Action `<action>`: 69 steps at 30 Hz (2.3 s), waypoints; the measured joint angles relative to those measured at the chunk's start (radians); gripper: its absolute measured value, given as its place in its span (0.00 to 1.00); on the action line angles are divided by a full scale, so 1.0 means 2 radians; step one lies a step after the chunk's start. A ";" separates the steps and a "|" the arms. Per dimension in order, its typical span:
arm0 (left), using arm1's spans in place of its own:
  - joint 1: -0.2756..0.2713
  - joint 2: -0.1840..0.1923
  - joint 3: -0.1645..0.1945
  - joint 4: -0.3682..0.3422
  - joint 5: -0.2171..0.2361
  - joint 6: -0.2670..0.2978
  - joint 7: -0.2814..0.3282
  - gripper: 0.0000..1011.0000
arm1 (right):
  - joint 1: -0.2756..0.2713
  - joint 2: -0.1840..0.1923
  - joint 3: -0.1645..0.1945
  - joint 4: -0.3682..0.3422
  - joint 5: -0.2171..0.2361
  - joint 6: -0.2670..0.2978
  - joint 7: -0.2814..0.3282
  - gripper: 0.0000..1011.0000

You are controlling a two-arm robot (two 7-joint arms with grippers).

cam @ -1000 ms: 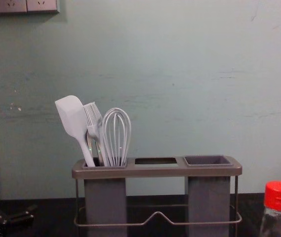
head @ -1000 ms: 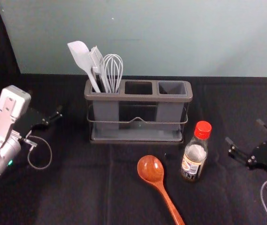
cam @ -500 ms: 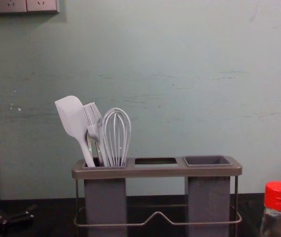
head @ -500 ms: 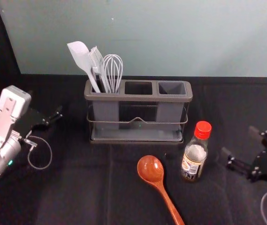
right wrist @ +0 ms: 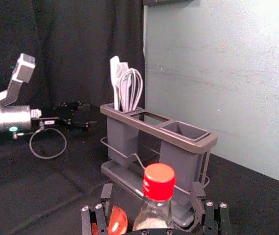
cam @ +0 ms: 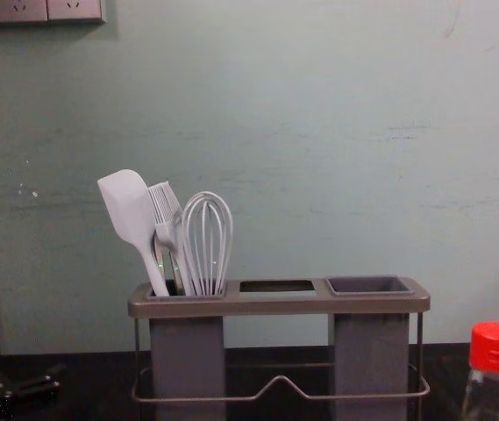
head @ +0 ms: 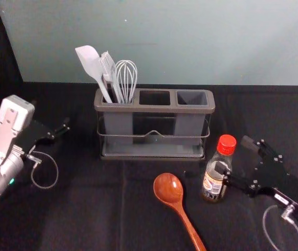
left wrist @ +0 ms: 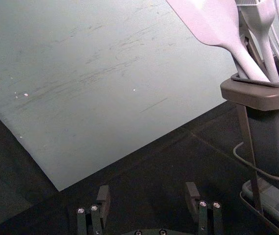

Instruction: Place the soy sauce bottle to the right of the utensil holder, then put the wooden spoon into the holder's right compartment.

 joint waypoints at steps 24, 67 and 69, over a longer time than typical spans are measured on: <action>0.000 0.000 0.000 0.000 0.000 0.000 0.000 0.99 | 0.069 -0.075 -0.012 0.066 -0.021 0.027 0.025 0.99; 0.000 0.000 0.000 0.000 0.000 0.000 0.000 0.99 | 0.039 -0.074 0.057 0.030 -0.022 0.043 0.044 0.39; 0.000 0.000 0.000 0.000 0.000 0.000 0.000 0.99 | 0.046 -0.074 0.059 0.038 -0.021 0.043 0.045 0.39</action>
